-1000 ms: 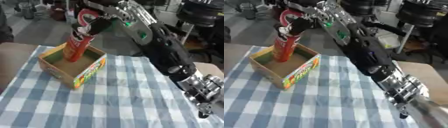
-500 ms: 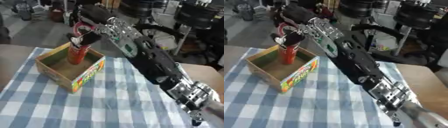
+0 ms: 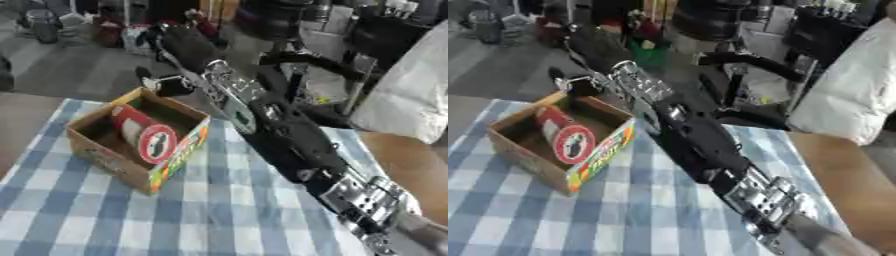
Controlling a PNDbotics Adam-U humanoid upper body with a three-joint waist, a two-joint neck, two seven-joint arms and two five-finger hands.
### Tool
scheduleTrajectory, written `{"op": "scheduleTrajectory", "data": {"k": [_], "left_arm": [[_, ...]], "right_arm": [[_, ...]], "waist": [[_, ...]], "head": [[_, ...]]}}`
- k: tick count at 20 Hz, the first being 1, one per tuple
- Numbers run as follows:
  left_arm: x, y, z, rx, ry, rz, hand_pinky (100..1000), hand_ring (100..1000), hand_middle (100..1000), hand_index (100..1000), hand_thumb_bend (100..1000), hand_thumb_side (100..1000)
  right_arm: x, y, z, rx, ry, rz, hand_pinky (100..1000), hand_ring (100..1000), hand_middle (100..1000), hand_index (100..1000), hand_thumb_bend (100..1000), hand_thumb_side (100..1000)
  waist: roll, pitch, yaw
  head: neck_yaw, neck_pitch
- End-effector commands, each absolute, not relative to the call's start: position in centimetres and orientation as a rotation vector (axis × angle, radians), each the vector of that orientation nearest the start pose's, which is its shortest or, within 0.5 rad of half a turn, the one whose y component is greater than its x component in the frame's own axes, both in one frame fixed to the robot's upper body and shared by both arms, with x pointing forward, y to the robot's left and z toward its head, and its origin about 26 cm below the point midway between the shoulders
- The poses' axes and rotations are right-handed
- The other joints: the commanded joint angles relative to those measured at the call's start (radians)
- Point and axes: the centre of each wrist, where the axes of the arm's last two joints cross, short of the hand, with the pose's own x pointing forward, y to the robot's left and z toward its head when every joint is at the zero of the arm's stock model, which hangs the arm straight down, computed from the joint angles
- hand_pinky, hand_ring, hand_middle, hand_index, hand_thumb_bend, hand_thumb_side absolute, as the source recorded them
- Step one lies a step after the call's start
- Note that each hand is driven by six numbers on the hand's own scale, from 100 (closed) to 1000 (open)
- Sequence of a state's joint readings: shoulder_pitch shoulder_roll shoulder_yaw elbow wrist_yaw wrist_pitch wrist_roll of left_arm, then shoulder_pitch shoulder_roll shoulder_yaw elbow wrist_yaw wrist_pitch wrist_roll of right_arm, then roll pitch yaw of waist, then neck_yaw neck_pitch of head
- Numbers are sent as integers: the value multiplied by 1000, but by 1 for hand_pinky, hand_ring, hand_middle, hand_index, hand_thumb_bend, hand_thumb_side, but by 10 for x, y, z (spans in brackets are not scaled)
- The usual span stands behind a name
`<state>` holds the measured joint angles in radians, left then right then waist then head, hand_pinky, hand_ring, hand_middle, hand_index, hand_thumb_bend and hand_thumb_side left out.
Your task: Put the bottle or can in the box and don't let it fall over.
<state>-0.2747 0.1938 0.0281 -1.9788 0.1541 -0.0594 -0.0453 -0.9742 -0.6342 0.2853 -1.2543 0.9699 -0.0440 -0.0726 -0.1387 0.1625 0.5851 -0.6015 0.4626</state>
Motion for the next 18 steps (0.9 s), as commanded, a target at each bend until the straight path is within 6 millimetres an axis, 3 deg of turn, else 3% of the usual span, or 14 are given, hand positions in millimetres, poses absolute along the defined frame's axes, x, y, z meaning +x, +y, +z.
{"op": "scheduleTrajectory", "data": {"k": [1, 5, 8, 12, 18], "left_arm": [[300, 248, 188, -121, -2321, -202, 701, 546, 540, 661, 100, 714], [300, 249, 187, -115, -2317, -201, 702, 545, 540, 661, 100, 714], [299, 250, 185, -104, -2310, -198, 701, 545, 539, 661, 100, 714], [299, 255, 182, -75, -2296, -191, 701, 545, 538, 660, 100, 715], [296, 265, 173, -10, -2266, -172, 700, 544, 538, 659, 100, 716]], "right_arm": [[439, -272, 301, 2009, 2390, -1616, 510, 609, 711, 857, 165, 444], [435, -268, 306, 1937, 2409, -1689, 634, 731, 820, 931, 111, 492], [428, -265, 309, 1748, 2526, -1801, 742, 803, 877, 950, 100, 503], [410, -271, 317, 1384, 2782, -1934, 760, 833, 901, 948, 100, 518], [348, -276, 338, 932, 2986, -1890, 711, 780, 875, 935, 100, 524]], "waist": [[9, -11, -4], [11, -14, -14], [15, -17, -32], [21, -24, -71], [29, -37, -160]], "head": [[-4, -14], [3, -10], [16, -6], [44, 1], [110, 15]]}}
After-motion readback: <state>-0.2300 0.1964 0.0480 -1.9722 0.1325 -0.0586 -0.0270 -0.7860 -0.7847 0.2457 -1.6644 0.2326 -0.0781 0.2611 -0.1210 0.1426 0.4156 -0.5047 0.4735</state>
